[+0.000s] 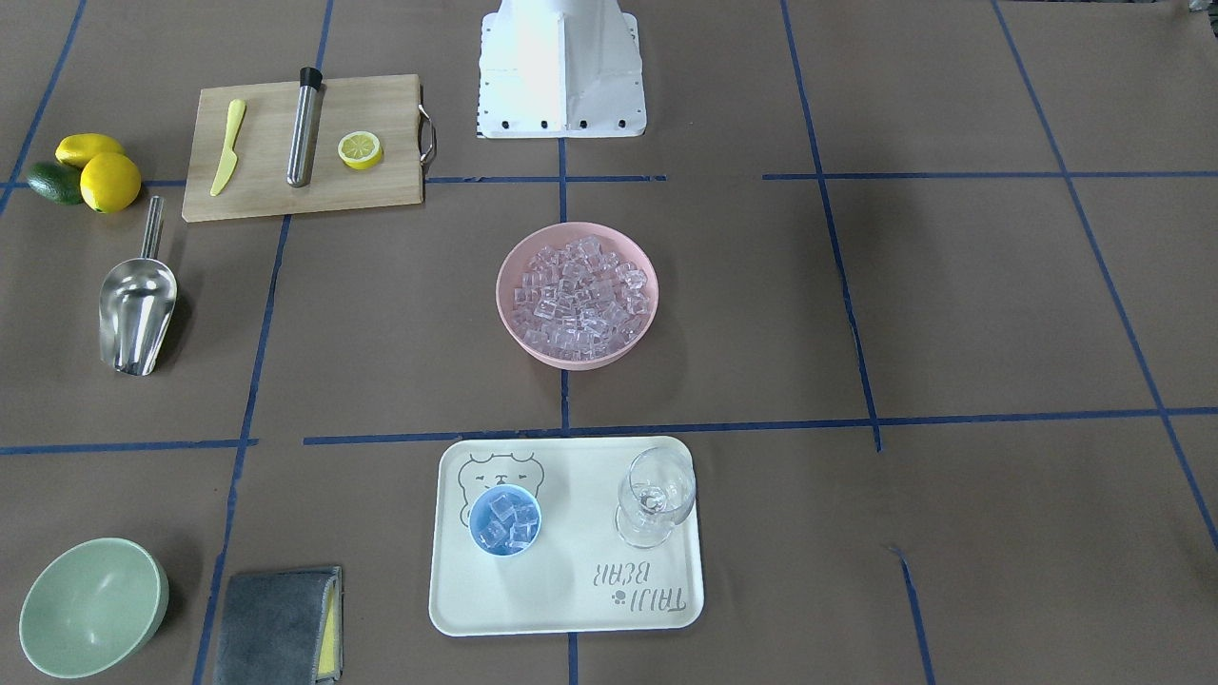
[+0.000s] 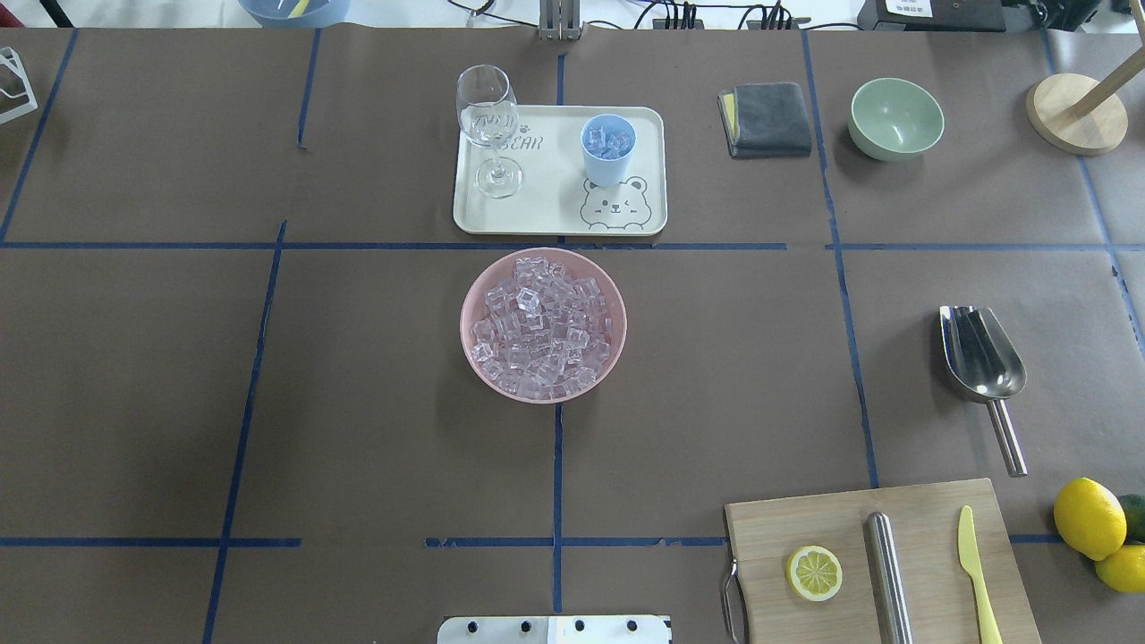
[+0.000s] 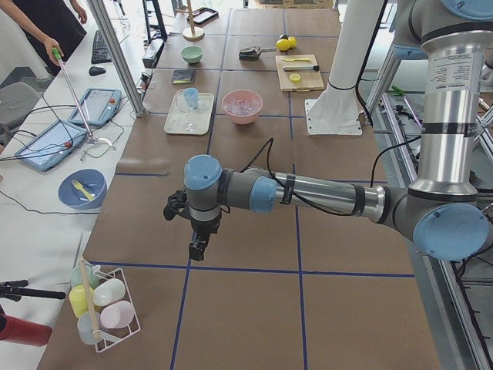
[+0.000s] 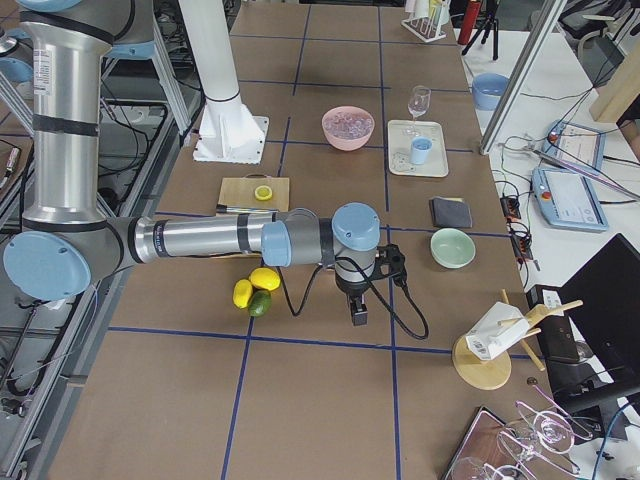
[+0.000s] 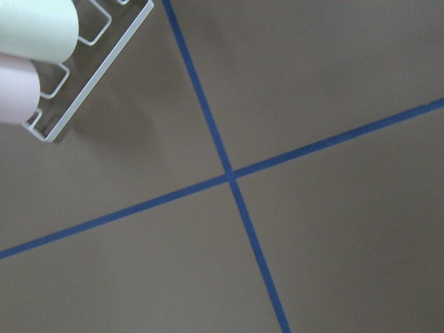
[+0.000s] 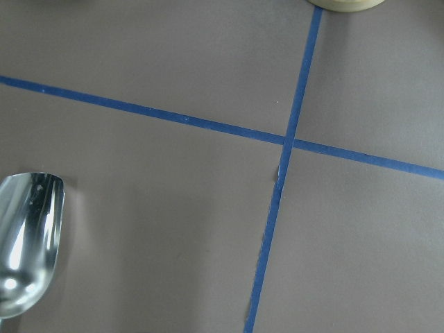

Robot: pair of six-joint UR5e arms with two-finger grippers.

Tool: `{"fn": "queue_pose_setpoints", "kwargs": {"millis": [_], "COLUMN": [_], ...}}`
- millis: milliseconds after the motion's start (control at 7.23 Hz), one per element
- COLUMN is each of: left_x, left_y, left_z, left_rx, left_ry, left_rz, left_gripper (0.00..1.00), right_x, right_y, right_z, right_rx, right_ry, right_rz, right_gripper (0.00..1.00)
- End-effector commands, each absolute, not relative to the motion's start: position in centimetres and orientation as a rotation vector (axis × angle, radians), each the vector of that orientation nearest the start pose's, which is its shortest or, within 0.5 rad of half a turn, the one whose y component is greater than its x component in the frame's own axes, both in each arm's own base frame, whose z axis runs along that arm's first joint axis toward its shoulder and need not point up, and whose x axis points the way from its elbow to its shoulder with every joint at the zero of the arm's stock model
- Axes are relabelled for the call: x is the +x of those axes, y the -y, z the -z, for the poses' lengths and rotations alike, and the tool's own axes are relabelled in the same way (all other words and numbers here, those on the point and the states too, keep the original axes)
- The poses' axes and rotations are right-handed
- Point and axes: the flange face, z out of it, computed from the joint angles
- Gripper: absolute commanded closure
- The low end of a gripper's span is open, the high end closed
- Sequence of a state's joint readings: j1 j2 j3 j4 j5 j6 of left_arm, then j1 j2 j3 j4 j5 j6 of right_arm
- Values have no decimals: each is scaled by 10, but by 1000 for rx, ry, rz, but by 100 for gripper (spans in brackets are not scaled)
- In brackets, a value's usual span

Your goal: Put ice in cup with scoop

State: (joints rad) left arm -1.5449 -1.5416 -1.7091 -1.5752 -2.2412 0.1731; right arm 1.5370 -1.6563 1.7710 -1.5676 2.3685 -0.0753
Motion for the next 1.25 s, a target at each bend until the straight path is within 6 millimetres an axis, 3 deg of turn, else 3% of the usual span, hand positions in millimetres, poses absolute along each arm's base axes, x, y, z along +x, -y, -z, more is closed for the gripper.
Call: {"fn": "queue_pose_setpoints", "kwargs": {"millis": [0, 692, 1107], "left_x": [-68, -64, -67], "left_y": [476, 480, 479], "left_z": [-629, -620, -621], "left_rx": [113, 124, 117], "left_ry": [-685, -751, -750], "left_rz": [-189, -181, -169], "left_gripper": [0, 0, 0], "right_x": [43, 47, 50], "right_y": [466, 464, 464], "right_z": [-597, -619, -621], "right_rx": [96, 48, 48], "right_ry": [853, 914, 934], "right_rz": [90, 52, 39], "right_gripper": [0, 0, 0]}}
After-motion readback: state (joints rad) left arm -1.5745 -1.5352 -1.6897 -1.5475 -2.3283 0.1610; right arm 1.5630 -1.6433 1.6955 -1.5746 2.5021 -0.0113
